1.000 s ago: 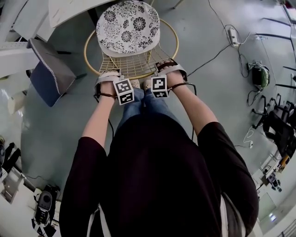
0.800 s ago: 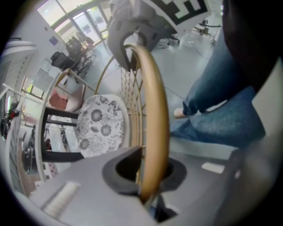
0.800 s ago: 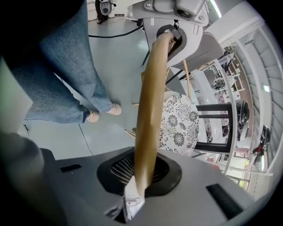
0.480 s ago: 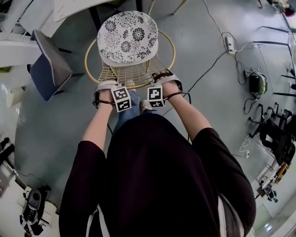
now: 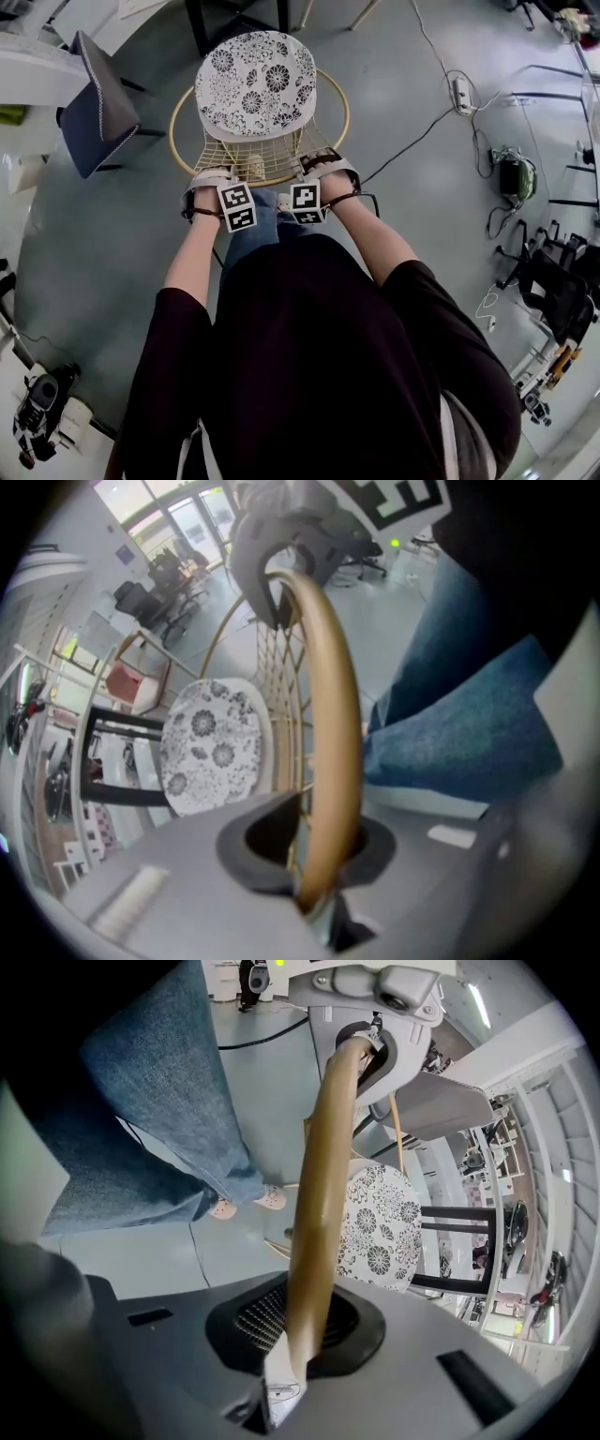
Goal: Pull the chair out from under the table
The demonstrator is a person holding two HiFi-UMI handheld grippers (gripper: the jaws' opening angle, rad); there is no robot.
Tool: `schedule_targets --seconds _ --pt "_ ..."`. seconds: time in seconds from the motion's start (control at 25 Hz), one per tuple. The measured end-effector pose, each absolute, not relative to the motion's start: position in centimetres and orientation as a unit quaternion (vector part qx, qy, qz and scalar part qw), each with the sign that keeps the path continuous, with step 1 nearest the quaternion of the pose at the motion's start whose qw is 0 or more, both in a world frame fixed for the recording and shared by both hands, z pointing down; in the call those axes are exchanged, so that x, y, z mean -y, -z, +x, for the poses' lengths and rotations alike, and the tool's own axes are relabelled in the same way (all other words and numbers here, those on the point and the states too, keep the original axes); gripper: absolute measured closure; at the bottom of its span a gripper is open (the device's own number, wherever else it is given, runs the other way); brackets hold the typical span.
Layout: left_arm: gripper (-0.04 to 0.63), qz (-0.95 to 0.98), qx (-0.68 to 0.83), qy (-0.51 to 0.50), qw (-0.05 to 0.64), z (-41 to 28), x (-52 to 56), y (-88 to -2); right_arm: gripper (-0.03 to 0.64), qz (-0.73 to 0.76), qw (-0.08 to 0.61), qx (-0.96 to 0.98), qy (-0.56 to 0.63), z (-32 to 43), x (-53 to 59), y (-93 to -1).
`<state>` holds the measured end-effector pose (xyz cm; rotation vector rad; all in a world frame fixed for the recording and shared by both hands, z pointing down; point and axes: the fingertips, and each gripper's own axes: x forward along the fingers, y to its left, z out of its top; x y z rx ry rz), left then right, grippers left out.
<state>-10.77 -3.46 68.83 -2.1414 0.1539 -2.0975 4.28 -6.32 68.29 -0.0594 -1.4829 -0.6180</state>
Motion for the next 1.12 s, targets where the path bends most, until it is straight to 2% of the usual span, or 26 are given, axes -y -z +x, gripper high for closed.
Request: schedule_targets --seconds 0.36,1.12 --pt "0.558 -0.715 -0.037 0.696 0.058 -11.5 2.8 -69.8 0.578 -0.033 0.699 0.668 0.253 3.6 5.2 -69.2" --pt "0.558 -0.723 0.017 0.685 0.083 -13.6 5.9 -69.1 0.578 -0.022 0.721 0.67 0.175 1.6 6.8 -68.8"
